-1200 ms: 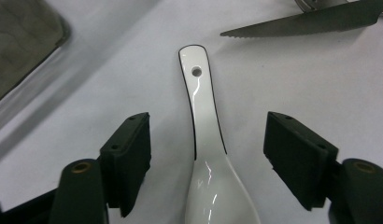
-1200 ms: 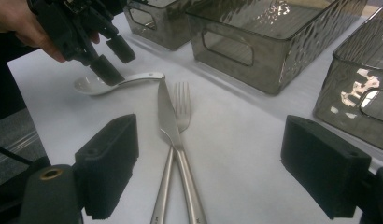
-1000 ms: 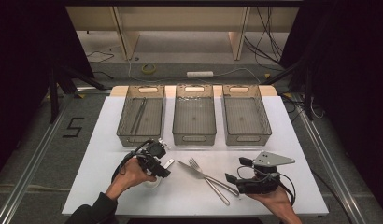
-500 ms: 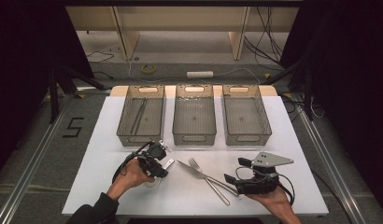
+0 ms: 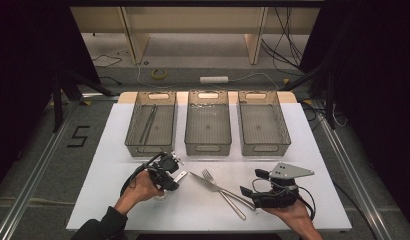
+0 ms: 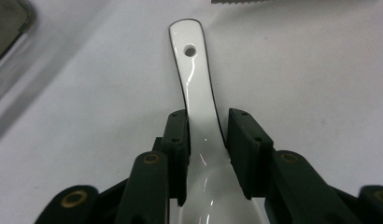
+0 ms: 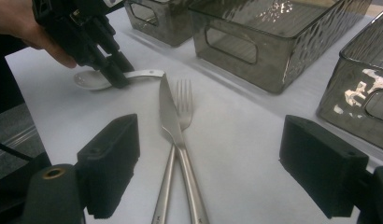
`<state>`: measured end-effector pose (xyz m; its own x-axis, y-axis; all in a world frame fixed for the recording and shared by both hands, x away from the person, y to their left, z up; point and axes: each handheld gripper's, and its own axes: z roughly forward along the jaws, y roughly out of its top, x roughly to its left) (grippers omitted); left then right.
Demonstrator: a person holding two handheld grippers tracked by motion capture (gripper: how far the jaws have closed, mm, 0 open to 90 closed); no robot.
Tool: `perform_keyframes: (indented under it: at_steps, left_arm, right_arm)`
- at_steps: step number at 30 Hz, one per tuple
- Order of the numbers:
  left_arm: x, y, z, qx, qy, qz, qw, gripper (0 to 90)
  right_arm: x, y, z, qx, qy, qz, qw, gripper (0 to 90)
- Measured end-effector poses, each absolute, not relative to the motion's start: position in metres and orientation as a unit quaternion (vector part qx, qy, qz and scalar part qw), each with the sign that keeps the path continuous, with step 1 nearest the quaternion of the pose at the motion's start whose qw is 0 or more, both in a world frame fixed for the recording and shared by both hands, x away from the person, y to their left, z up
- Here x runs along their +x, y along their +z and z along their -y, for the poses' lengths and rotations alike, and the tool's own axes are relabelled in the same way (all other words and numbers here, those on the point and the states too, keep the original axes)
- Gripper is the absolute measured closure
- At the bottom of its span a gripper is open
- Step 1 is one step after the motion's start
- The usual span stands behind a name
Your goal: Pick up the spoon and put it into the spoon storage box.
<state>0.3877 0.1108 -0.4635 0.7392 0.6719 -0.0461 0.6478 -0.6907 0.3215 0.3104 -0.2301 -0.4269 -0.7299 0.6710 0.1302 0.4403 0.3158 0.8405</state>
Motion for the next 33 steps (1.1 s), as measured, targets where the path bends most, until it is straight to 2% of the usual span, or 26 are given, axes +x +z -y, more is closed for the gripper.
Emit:
perform_keyframes:
  at_steps: [20,23,24,26,28,33]
  left_arm:
    - [0.386,-0.455,-0.116,0.921,0.041,-0.338,0.187,74.2]
    - [0.386,-0.451,-0.117,0.915,0.028,-0.342,0.209,79.7]
    - [0.386,-0.449,-0.117,0.915,0.026,-0.339,0.217,85.2]
    - [0.385,-0.449,-0.116,0.916,0.042,-0.341,0.208,85.3]
    - [0.386,-0.453,-0.117,0.92,0.024,-0.336,0.201,85.3]
    - [0.383,-0.45,-0.114,0.924,0.029,-0.328,0.195,85.5]
  right_arm:
    - [0.31,-0.427,0.23,0.344,0.471,-0.803,0.122,21.2]
    - [0.31,-0.427,0.23,0.344,0.472,-0.803,0.122,21.3]
    - [0.31,-0.427,0.229,0.343,0.472,-0.803,0.121,21.2]
    - [0.31,-0.427,0.229,0.344,0.472,-0.803,0.121,21.2]
    - [0.31,-0.427,0.229,0.343,0.471,-0.804,0.121,21.2]
    - [0.311,-0.427,0.229,0.342,0.471,-0.804,0.12,21.2]
